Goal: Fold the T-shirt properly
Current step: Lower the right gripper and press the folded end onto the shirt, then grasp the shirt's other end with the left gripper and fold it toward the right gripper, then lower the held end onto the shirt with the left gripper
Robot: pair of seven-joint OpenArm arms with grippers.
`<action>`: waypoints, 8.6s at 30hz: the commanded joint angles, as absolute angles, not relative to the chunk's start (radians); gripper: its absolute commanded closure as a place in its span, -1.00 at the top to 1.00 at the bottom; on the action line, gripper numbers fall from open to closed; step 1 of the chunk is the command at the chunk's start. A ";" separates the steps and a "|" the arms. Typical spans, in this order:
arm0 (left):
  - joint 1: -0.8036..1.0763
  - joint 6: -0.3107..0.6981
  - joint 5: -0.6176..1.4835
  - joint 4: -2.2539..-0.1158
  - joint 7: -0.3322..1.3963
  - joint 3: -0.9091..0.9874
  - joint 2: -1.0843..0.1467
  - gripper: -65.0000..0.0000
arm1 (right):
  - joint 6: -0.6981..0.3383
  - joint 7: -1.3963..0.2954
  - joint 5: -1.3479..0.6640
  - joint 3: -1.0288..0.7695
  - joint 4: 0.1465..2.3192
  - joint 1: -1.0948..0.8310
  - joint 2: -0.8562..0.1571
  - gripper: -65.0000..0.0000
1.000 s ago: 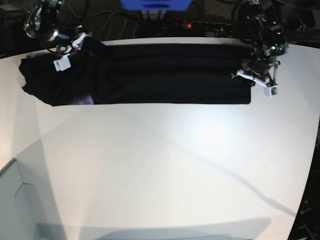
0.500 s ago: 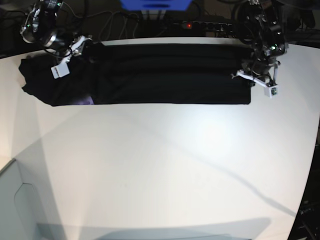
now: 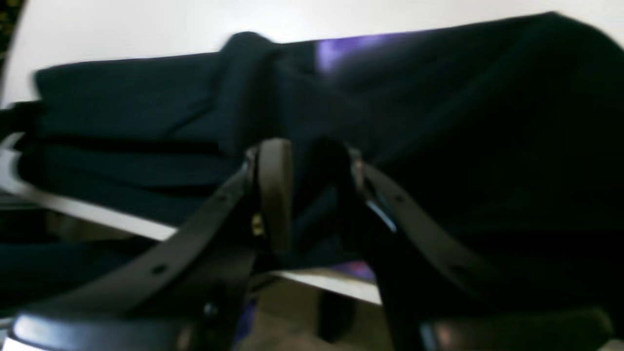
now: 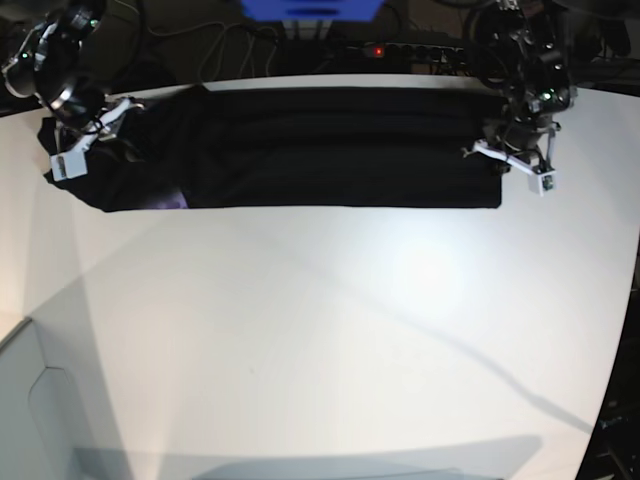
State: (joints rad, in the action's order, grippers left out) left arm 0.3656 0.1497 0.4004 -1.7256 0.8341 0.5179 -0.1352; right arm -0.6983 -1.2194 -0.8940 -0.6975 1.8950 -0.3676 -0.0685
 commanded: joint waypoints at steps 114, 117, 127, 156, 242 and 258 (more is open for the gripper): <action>0.372 0.320 1.221 -1.319 1.129 0.565 -0.375 0.88 | -0.698 -0.970 -0.166 -0.740 1.541 -0.188 -0.176 -0.62; 0.372 0.318 1.221 -1.319 1.127 0.516 -0.375 0.88 | -0.698 -0.970 -0.166 -0.740 1.541 -0.185 -0.176 -0.62; 0.380 0.306 1.219 -1.308 1.082 0.383 -0.377 0.88 | -0.698 -0.970 -0.166 -0.740 1.541 -0.180 -0.176 -0.62; 0.426 0.318 1.084 -1.452 1.040 0.367 -0.355 -0.94 | -0.698 -0.970 -0.166 -0.739 1.541 -0.180 -0.176 -0.62; -0.266 0.318 0.900 -1.290 1.023 -0.542 0.036 0.26 | -0.698 -0.970 -0.166 -0.710 1.541 -0.179 -0.162 -0.62; -0.300 0.318 1.121 -1.276 1.023 -0.542 0.056 0.26 | -0.698 -0.970 -0.166 -0.710 1.541 -0.179 -0.162 -0.62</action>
State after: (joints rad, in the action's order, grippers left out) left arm -0.2771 0.3103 1.0904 -1.2613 1.0359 -0.5449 0.0399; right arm -0.6991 -0.9188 -0.1825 -0.7170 1.5467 -0.1753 -0.1654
